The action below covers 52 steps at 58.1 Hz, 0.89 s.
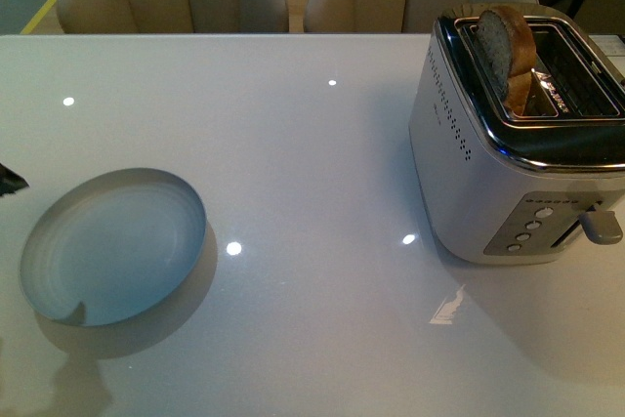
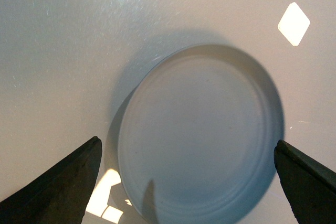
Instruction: Left arm holds plate, right arm toasts bread
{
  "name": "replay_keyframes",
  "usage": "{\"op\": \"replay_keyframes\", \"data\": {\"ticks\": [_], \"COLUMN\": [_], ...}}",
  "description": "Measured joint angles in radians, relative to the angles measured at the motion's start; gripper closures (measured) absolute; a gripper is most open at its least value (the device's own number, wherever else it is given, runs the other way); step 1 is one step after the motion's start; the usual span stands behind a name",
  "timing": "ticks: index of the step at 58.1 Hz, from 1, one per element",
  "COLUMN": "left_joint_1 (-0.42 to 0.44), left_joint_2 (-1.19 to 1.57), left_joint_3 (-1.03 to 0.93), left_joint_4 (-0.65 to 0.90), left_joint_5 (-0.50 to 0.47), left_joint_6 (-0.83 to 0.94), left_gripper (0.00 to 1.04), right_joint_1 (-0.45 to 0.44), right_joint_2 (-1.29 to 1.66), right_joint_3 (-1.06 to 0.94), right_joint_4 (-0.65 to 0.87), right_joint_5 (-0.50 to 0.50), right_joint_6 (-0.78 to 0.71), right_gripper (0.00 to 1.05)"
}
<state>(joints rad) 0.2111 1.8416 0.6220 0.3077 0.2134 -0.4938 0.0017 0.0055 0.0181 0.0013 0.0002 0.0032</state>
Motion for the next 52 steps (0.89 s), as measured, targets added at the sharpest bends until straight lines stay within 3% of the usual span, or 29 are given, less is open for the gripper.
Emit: {"op": "replay_keyframes", "data": {"ticks": [19, 28, 31, 34, 37, 40, 52], "left_joint_1": [-0.064, -0.135, -0.172, -0.195, -0.209, -0.211, -0.211], "left_joint_2": [-0.481, -0.636, -0.665, -0.687, -0.713, -0.732, -0.846], "left_joint_3": [0.048, 0.110, 0.073, -0.012, -0.118, -0.186, -0.340], "left_joint_4": [-0.268, -0.373, -0.241, -0.005, 0.211, 0.322, 0.398], "left_joint_5": [-0.009, -0.044, -0.117, -0.188, -0.199, -0.203, -0.214], "left_joint_6": [0.109, 0.092, 0.148, 0.243, 0.346, 0.394, 0.469], "left_gripper": [0.07, 0.07, 0.13, 0.22, 0.33, 0.41, 0.79], "right_joint_1": [0.000, 0.000, 0.000, 0.000, 0.000, 0.000, 0.000], "right_joint_2": [0.000, 0.000, 0.000, 0.000, 0.000, 0.000, 0.000], "right_joint_3": [0.000, 0.000, 0.000, 0.000, 0.000, 0.000, 0.000], "right_joint_4": [0.000, 0.000, 0.000, 0.000, 0.000, 0.000, 0.000], "right_joint_5": [0.000, 0.000, 0.000, 0.000, 0.000, 0.000, 0.000], "right_joint_6": [0.000, 0.000, 0.000, 0.000, 0.000, 0.000, 0.000], "right_gripper": [0.09, 0.09, 0.09, 0.09, 0.09, 0.09, 0.09]}}
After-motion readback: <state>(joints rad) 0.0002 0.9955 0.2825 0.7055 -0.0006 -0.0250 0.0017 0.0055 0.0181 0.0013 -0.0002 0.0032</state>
